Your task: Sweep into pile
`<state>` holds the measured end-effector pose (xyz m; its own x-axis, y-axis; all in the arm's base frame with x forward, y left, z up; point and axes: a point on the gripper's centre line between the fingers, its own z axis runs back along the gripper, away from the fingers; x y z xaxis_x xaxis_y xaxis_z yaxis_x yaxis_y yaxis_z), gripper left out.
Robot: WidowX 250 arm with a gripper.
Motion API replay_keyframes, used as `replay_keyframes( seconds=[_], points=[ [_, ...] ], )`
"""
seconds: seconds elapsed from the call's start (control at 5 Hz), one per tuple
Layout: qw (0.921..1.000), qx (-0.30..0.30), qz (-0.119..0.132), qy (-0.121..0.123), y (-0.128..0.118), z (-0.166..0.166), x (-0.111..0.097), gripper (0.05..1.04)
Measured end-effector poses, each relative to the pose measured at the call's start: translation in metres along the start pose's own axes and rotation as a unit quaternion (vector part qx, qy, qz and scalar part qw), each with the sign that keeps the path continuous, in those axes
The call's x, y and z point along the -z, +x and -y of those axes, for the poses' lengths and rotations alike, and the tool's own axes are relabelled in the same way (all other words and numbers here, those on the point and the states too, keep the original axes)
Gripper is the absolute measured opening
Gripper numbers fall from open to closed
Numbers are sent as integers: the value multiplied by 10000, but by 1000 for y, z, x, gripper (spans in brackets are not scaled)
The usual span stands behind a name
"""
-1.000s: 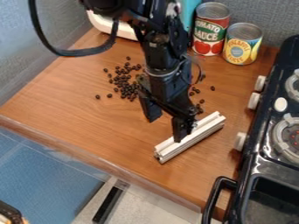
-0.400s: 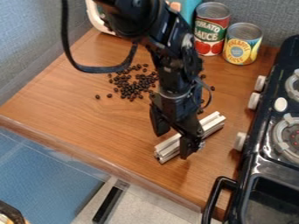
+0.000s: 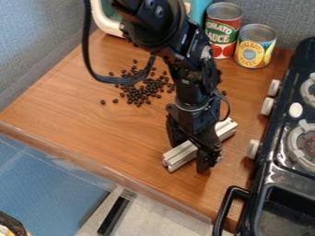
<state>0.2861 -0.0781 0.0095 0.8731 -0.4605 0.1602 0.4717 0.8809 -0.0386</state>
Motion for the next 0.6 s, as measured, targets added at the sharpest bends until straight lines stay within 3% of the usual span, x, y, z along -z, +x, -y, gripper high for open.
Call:
replay_keyframes(
  seconds=[0.2, 0.4, 0.6],
  points=[
    [9997, -135, 186, -52, 6, -2, 1, 655],
    [9997, -131, 198, -63, 12, -8, 2, 394],
    [9995, -217, 209, -45, 19, -12, 6, 384]
  ],
)
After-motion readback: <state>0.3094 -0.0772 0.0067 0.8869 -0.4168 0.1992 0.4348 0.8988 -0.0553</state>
